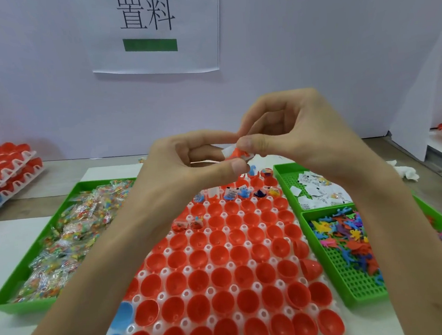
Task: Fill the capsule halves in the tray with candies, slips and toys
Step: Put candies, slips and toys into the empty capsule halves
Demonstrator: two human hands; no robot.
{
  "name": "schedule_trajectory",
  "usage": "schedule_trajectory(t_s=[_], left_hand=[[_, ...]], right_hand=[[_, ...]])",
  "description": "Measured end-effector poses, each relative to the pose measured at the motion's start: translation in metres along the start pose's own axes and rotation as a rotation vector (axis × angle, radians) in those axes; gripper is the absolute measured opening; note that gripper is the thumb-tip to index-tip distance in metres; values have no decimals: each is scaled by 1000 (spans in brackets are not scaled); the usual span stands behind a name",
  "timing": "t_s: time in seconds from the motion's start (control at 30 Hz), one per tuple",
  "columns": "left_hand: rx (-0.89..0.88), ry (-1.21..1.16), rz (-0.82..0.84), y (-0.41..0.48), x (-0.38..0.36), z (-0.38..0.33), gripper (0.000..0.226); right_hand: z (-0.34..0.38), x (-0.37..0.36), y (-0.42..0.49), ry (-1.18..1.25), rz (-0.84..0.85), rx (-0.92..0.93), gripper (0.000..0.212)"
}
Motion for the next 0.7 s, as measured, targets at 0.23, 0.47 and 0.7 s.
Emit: schedule_trajectory(t_s=[0.23,0.47,0.7], left_hand=[[22,-49,-86,1,15,16,22],[15,-4,-182,-6,28,29,14],[234,174,-22,-2,32,60,22]], right_hand=[[-9,-9,7,-11,-70,11,14],[-40,-24,16,52,16,-91,14],[-68,-48,21,22,133,-173,8]])
Point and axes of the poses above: each hand's wrist, its own y-axis towards the middle knuckle, its own x-axis out of the back of the hand, z = x × y, the point moved 10 cm from there along y, towards the middle knuckle, and after that the axes turned 14 degrees about z, right-handed, at the moved point
